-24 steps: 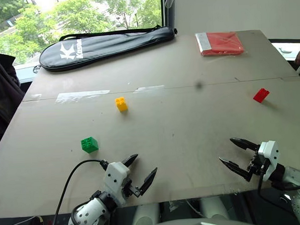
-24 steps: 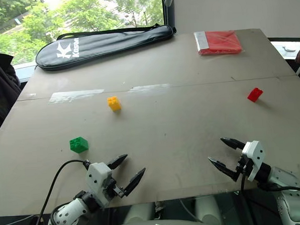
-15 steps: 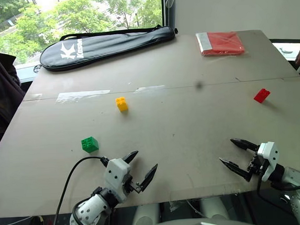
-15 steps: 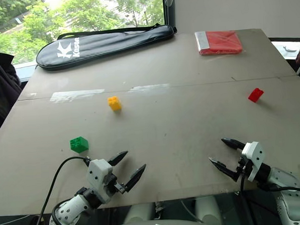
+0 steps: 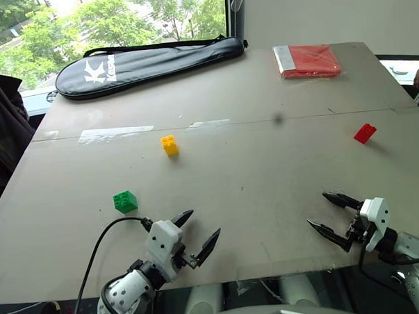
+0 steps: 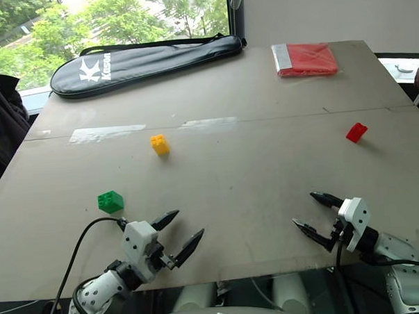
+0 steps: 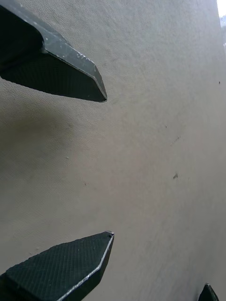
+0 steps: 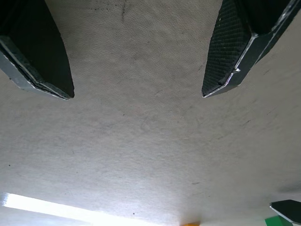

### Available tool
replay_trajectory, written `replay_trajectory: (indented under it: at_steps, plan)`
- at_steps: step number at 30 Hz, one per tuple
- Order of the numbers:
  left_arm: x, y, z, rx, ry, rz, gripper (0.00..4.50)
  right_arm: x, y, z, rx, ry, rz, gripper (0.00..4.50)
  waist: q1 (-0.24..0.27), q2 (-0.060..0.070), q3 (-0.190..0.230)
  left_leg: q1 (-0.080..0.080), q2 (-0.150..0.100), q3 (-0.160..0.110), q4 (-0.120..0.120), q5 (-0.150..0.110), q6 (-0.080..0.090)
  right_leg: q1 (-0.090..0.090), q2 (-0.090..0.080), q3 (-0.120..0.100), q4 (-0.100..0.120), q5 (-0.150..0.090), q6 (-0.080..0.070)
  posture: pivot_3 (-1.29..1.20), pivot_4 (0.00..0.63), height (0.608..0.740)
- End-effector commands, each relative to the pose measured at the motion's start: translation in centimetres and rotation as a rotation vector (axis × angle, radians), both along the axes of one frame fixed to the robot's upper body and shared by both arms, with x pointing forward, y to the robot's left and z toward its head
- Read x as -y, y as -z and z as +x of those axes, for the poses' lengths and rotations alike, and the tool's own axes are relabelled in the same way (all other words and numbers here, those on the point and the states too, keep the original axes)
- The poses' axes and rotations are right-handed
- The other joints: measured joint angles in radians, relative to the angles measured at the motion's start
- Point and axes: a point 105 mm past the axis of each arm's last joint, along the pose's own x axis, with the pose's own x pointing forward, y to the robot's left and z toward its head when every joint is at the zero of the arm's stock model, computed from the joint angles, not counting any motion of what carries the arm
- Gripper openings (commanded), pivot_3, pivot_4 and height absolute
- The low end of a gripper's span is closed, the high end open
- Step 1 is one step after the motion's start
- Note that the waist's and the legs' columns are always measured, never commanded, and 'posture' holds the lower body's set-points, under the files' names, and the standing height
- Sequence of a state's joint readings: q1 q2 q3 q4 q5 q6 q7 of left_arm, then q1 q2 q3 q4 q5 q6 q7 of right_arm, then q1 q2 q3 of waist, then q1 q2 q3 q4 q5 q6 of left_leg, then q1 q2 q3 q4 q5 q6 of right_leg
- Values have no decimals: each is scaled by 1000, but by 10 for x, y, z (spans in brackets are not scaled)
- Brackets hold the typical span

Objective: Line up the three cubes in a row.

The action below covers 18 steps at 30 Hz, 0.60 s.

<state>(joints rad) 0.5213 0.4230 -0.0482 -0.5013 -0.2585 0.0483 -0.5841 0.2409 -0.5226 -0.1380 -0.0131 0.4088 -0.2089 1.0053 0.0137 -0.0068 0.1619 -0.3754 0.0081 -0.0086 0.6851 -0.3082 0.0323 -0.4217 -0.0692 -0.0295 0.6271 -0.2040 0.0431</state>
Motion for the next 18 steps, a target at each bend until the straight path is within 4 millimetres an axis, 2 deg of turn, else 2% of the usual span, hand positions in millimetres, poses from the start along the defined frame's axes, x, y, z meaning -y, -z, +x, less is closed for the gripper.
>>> replay_trajectory:
  at_steps: [1, 5, 9, 15, 18]
  plan:
    - [11, -24, 6, 70, 74, -12, 4500, 19, -29, 17, 121, 166, 51, 4452, 0, 0, 0, 0, 0, 0, 0, 0, 0, 0, 0, 0, 0, 0, 0, 0, 150, 740]
    - [21, -46, 19, 113, 194, 7, 4500, 50, -51, 41, 179, 483, 144, 4452, 2, 0, 0, 0, -1, -1, 1, 0, 0, 1, 1, 1, 2, 0, 0, 0, 150, 740]
    - [35, -70, 28, 138, 359, 7, 4500, 83, -58, 73, 134, 837, 164, 4452, -3, 1, 0, 3, -1, 1, 2, 1, -1, 1, 1, 5, 7, 0, -1, 0, 150, 740]
    - [49, -103, 45, 166, 574, 58, 4500, 94, -55, 119, 35, 1112, 162, 4452, -6, 1, 0, 10, -1, 6, 2, 1, -1, 1, 5, 13, 13, 0, -1, 0, 150, 740]
    - [53, -115, 54, 178, 623, 84, 4500, 90, -55, 135, 34, 1149, 184, 4452, -14, 1, 0, 13, -1, 6, 1, 1, -2, 2, 8, 17, 14, 0, -1, 0, 150, 740]
